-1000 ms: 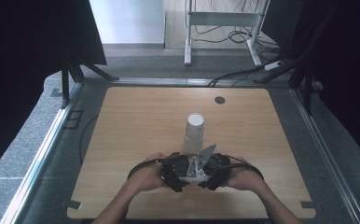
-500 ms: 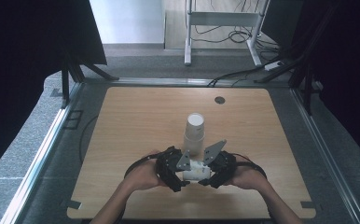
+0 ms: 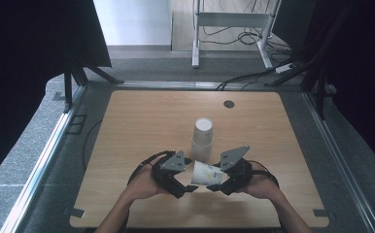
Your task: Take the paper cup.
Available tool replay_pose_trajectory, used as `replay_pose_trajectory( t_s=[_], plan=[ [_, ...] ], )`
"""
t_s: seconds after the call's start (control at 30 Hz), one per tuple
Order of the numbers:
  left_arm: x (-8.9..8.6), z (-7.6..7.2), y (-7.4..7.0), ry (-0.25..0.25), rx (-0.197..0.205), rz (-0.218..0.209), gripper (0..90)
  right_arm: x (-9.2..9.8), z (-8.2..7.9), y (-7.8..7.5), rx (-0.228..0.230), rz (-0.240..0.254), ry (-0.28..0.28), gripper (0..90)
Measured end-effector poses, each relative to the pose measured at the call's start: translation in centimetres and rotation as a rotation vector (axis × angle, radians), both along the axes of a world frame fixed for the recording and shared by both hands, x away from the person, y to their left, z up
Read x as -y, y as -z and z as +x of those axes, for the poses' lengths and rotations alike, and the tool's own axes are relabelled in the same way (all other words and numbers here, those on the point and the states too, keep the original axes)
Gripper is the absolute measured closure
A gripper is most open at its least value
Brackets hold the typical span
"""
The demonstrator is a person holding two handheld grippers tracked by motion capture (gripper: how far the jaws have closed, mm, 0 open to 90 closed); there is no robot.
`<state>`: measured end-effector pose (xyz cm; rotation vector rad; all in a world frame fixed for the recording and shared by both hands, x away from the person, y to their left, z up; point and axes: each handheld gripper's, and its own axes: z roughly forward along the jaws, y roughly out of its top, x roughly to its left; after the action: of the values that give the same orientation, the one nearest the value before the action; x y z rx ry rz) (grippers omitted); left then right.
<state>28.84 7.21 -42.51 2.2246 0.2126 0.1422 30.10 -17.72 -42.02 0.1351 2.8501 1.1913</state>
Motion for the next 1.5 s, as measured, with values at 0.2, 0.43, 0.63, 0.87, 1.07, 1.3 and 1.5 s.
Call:
replay_pose_trajectory(
  t_s=[0.2,0.43,0.63,0.87,1.07,1.3,1.5],
  plan=[
    [-0.6,-0.1,0.7,-0.006,-0.034,-0.092,14.0,0.5,-0.3,0.6,0.011,0.064,-0.017,35.0],
    [-0.9,-0.3,1.6,0.008,-0.065,-0.181,14.2,0.9,-0.6,1.6,0.020,0.138,-0.031,34.9],
    [-1.2,-0.4,2.4,0.014,-0.091,-0.255,14.6,1.1,-0.6,2.4,0.024,0.195,-0.036,35.0],
    [-1.3,-0.3,2.9,0.015,-0.106,-0.279,15.4,1.0,-0.7,3.2,0.015,0.197,-0.038,34.9],
    [-1.0,-0.2,3.2,0.025,-0.107,-0.269,18.0,0.6,-0.8,3.3,0.015,0.196,-0.056,34.9],
    [-0.9,-0.2,3.2,0.034,-0.108,-0.269,22.2,0.6,-0.8,3.3,0.014,0.192,-0.064,35.0],
    [-1.1,-0.3,3.2,0.032,-0.100,-0.265,27.7,0.5,-0.6,3.4,0.010,0.176,-0.069,35.3]
  ],
)
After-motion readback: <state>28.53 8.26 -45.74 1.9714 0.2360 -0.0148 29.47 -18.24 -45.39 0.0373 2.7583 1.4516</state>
